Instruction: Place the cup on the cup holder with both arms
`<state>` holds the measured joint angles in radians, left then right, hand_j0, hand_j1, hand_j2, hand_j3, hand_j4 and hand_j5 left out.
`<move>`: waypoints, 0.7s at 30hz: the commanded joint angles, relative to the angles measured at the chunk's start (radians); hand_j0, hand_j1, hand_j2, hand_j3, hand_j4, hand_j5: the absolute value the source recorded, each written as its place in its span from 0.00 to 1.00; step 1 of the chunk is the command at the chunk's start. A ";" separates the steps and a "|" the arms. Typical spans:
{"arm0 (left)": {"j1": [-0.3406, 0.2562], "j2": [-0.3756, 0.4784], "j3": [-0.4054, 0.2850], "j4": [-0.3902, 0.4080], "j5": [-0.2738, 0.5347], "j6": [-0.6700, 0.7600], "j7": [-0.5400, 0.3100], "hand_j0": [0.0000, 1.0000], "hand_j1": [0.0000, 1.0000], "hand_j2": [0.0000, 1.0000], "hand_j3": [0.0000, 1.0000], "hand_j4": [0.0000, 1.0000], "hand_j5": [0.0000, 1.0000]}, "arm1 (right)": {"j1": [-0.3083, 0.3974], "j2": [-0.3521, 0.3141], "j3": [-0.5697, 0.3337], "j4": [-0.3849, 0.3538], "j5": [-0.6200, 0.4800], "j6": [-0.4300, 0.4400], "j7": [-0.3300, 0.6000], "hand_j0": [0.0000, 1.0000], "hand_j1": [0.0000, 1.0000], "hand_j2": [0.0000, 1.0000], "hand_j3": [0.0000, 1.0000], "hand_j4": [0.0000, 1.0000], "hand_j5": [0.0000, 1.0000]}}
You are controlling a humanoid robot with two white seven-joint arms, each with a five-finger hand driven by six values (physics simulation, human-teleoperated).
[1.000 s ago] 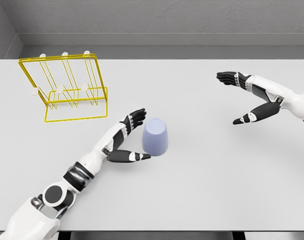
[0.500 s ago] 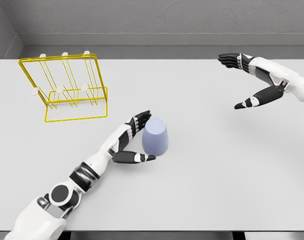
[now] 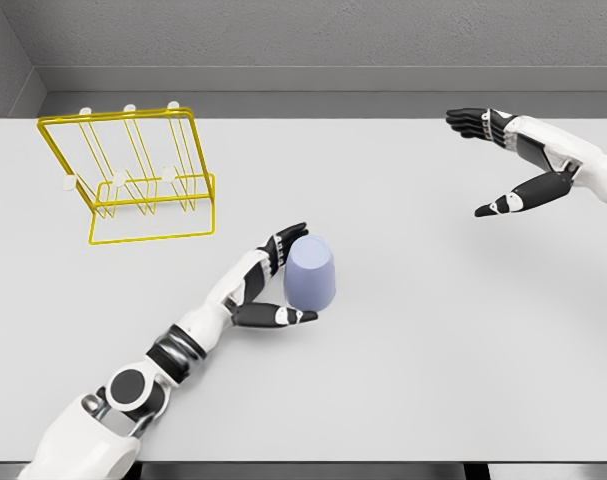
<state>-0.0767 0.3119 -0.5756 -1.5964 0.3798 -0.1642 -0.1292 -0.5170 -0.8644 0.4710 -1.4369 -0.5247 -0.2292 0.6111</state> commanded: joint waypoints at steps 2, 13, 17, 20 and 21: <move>-0.002 -0.013 -0.010 0.009 0.002 0.000 0.000 1.00 1.00 1.00 1.00 1.00 1.00 | 0.000 -0.002 -0.003 0.015 -0.006 0.001 0.000 1.00 1.00 1.00 1.00 1.00 1.00; -0.015 -0.022 -0.010 0.027 0.002 0.002 0.000 1.00 1.00 1.00 1.00 1.00 1.00 | -0.005 -0.002 -0.003 0.027 -0.006 -0.001 0.000 1.00 1.00 1.00 1.00 1.00 1.00; -0.020 -0.028 -0.010 0.039 0.002 0.000 0.000 1.00 1.00 1.00 1.00 1.00 1.00 | -0.005 -0.002 -0.003 0.027 -0.006 -0.001 0.000 1.00 1.00 1.00 1.00 1.00 1.00; -0.021 -0.030 -0.010 0.039 0.002 0.002 0.000 1.00 1.00 1.00 1.00 1.00 1.00 | -0.005 -0.001 -0.003 0.029 -0.006 -0.001 0.000 1.00 1.00 1.00 1.00 1.00 1.00; -0.021 -0.030 -0.010 0.039 0.002 0.002 0.000 1.00 1.00 1.00 1.00 1.00 1.00 | -0.006 -0.001 -0.003 0.035 -0.006 -0.001 0.000 1.00 1.00 1.00 1.00 1.00 1.00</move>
<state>-0.0982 0.2830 -0.5859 -1.5574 0.3798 -0.1629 -0.1290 -0.5231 -0.8642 0.4683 -1.4059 -0.5246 -0.2310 0.6111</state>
